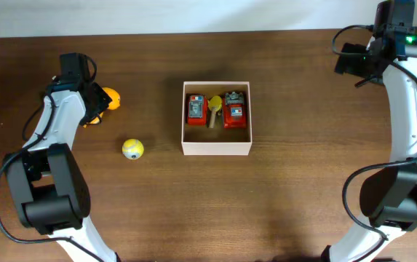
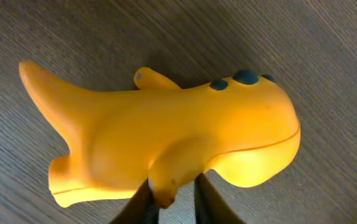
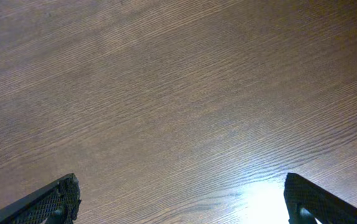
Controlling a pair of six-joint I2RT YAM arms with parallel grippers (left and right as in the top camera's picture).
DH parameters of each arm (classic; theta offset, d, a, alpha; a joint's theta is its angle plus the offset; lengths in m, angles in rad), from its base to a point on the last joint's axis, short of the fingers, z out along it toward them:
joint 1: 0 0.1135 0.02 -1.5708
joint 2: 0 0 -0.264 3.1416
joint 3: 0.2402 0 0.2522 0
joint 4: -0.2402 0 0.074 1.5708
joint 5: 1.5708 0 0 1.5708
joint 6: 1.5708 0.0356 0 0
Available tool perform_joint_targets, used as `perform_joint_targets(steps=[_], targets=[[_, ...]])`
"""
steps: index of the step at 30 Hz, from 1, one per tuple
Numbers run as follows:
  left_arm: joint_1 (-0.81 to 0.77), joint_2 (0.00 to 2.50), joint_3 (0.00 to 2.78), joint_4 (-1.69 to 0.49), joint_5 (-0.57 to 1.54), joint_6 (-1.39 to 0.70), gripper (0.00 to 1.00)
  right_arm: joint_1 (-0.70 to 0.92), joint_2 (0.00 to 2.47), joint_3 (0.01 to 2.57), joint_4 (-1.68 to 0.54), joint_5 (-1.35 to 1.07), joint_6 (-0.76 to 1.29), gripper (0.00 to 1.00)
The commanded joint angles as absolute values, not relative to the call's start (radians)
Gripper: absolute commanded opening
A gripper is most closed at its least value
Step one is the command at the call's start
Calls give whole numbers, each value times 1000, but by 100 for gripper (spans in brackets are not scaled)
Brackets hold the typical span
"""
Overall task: Pack container
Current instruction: 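Lower the left gripper and grasp the orange dinosaur's body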
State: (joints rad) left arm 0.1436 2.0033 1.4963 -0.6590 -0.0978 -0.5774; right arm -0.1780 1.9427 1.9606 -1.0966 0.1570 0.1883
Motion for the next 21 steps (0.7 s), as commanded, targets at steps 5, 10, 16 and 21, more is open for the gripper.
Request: perform_joint_targets(steps=[5, 10, 16, 21], targets=[[144, 2014, 1508, -654, -75, -576, 11, -182, 1948, 1959, -1097, 166, 200, 99], [144, 2014, 1520, -656, -39, -533, 8, -182, 1948, 1959, -1097, 166, 200, 99], [144, 2013, 1555, -659, -40, -521, 9, -182, 1948, 1959, -1097, 166, 200, 99], [144, 2012, 1589, -682, -39, -521, 8, -182, 1948, 1959, -1097, 166, 200, 99]])
